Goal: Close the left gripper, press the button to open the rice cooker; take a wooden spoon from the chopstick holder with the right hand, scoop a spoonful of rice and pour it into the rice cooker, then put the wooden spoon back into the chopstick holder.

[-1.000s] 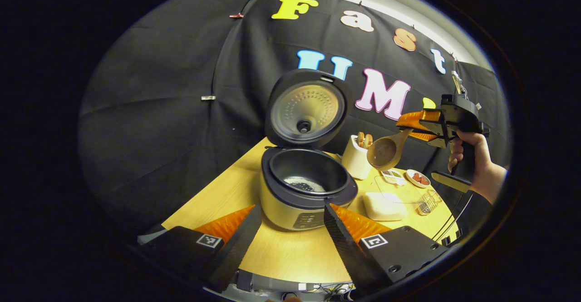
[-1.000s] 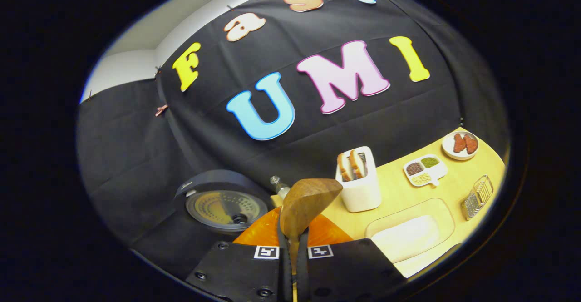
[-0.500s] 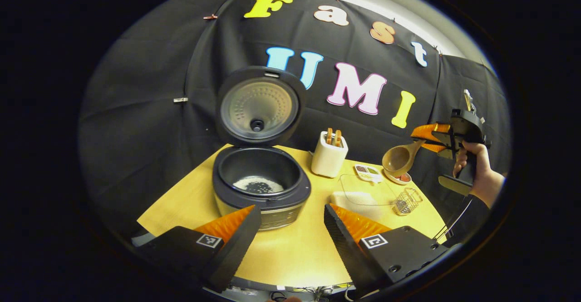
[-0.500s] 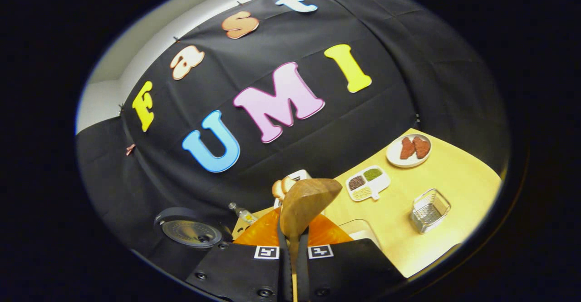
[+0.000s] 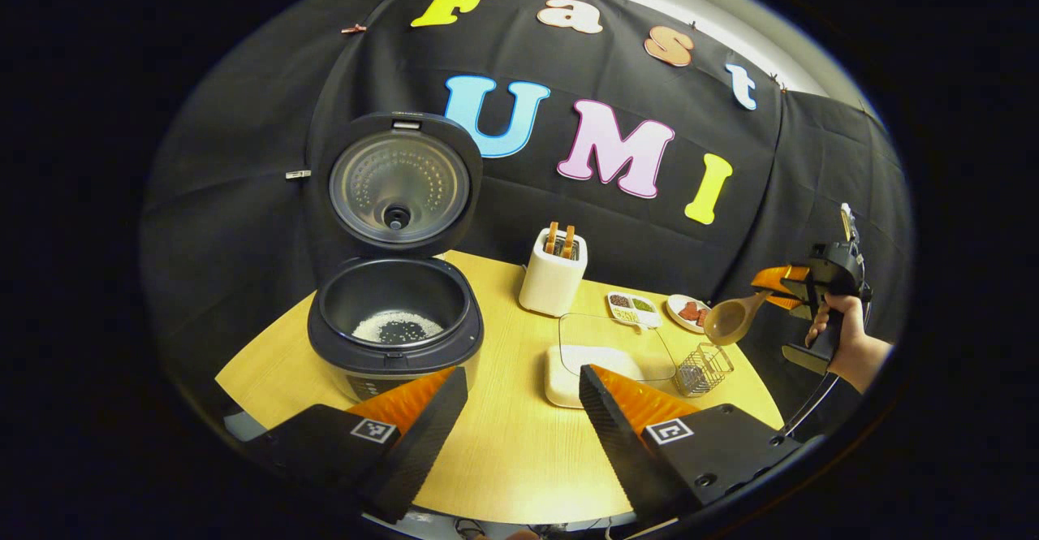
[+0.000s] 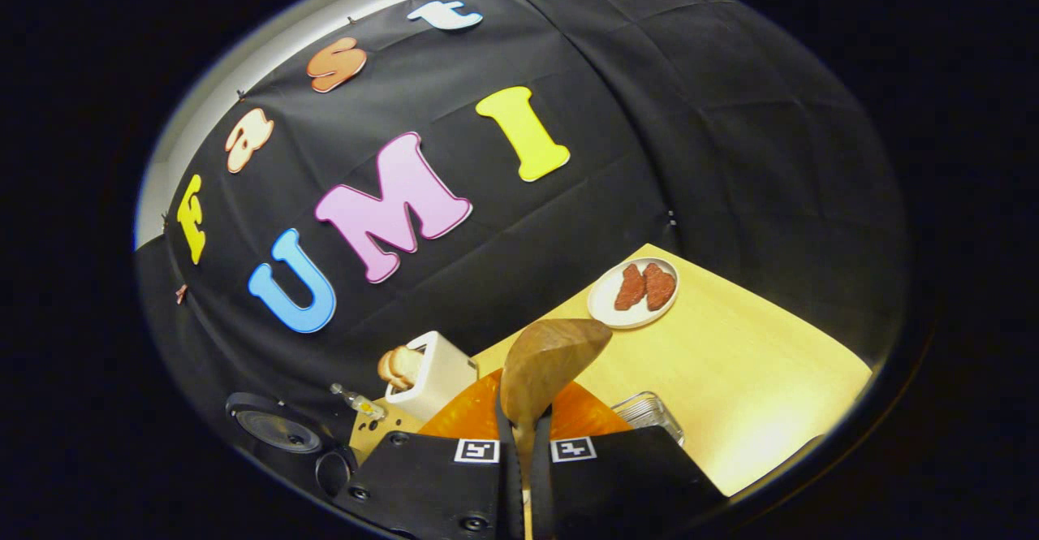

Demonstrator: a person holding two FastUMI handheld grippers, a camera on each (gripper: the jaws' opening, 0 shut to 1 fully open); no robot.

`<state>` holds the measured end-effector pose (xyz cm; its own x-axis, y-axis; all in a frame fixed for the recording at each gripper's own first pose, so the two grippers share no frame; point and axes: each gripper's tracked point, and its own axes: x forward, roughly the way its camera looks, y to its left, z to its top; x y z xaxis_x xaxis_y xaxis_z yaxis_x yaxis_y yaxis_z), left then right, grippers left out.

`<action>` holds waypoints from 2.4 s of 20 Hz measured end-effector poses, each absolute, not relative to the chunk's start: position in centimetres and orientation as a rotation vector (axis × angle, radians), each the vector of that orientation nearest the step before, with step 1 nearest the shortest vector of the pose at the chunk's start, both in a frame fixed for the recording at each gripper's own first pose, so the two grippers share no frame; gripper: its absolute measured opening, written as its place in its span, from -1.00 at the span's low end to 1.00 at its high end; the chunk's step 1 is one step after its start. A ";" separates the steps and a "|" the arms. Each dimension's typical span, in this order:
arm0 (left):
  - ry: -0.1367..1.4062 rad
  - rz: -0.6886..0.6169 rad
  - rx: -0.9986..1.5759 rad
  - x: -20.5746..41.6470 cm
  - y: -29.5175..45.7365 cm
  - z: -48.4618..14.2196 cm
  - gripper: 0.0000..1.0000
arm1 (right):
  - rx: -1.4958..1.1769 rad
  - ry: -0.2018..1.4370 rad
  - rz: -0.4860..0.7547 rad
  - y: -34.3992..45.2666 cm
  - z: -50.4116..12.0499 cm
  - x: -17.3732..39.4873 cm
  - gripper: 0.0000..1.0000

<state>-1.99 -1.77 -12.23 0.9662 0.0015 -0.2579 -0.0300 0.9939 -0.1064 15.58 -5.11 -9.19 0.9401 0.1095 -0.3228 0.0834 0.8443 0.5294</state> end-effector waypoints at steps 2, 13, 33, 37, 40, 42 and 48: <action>0.259 0.052 -0.112 -2.0 -2.6 -12.2 0.92 | 0.576 0.380 0.003 -6.9 -10.9 16.6 -0.83; 0.284 0.159 -0.151 -2.9 -7.8 -13.7 0.92 | 0.558 0.477 -0.036 -11.5 -19.2 19.7 -0.83; 0.170 0.259 -0.063 -1.8 0.3 -4.4 0.91 | 0.322 0.480 -0.011 -10.4 -20.3 16.8 0.97; 0.124 0.245 -0.028 -0.8 2.6 -0.3 0.92 | 0.227 0.386 -0.069 -11.3 -16.8 14.7 0.97; 0.091 0.229 -0.040 0.3 4.5 1.3 0.92 | 0.139 0.336 -0.120 -12.7 -14.9 12.9 0.97; 0.086 0.228 -0.047 1.0 5.9 2.0 0.92 | 0.093 0.303 -0.133 -13.0 -13.1 11.6 0.97; 0.045 0.254 -0.092 4.2 10.8 6.5 0.91 | 0.046 0.229 -0.153 -12.2 -9.3 6.9 0.97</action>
